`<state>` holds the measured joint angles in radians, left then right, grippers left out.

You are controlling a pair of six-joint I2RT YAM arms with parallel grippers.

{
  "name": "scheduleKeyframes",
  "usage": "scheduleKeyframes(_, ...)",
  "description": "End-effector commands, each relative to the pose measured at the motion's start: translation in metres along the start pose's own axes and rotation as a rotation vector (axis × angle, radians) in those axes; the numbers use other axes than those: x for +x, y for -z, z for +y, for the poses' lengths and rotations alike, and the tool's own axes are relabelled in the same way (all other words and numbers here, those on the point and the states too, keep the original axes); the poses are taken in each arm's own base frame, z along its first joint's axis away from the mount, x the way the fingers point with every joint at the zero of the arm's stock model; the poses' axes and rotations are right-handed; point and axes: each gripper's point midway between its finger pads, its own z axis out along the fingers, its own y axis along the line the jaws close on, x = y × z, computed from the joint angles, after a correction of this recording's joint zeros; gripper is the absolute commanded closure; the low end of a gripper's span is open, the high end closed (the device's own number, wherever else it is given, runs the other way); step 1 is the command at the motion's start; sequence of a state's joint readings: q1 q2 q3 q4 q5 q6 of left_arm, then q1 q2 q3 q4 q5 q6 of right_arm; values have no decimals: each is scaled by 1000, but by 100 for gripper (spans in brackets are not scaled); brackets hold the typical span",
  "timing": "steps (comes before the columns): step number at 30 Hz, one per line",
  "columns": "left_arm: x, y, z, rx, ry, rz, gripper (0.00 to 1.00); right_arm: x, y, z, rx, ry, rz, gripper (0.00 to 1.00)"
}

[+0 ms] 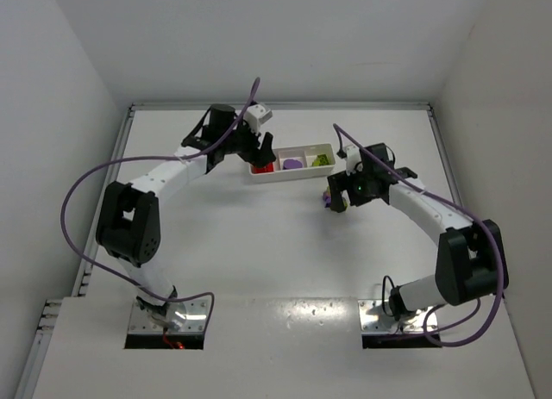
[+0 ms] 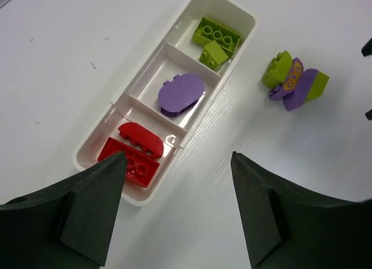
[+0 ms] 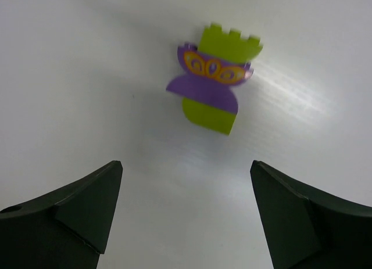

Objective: Sort the legos into containers by color

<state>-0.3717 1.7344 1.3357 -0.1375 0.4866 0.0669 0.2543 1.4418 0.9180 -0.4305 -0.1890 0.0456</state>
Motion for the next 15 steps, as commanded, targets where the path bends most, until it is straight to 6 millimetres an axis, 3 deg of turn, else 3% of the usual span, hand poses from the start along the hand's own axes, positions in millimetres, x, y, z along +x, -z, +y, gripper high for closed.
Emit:
scheduleKeyframes(1, -29, 18, -1, -29, -38, -91, 22, 3, -1, 2, 2, -86, -13, 8)
scheduleKeyframes(5, -30, 20, 0, -39, -32, -98, 22, 4, -13, -8, 49, -127, -7, 8)
scheduleKeyframes(11, -23, 23, -2, -46, -17, -87, 22, -23, -32, -14, 51, -141, -30, 8)
scheduleKeyframes(13, -18, 22, 0, -56, -23, -77, 22, -19, -41, -15, 51, -161, -2, 8)
scheduleKeyframes(15, -18, 22, 0, -56, -23, -77, 22, -28, -44, -17, 51, -158, -17, 8)
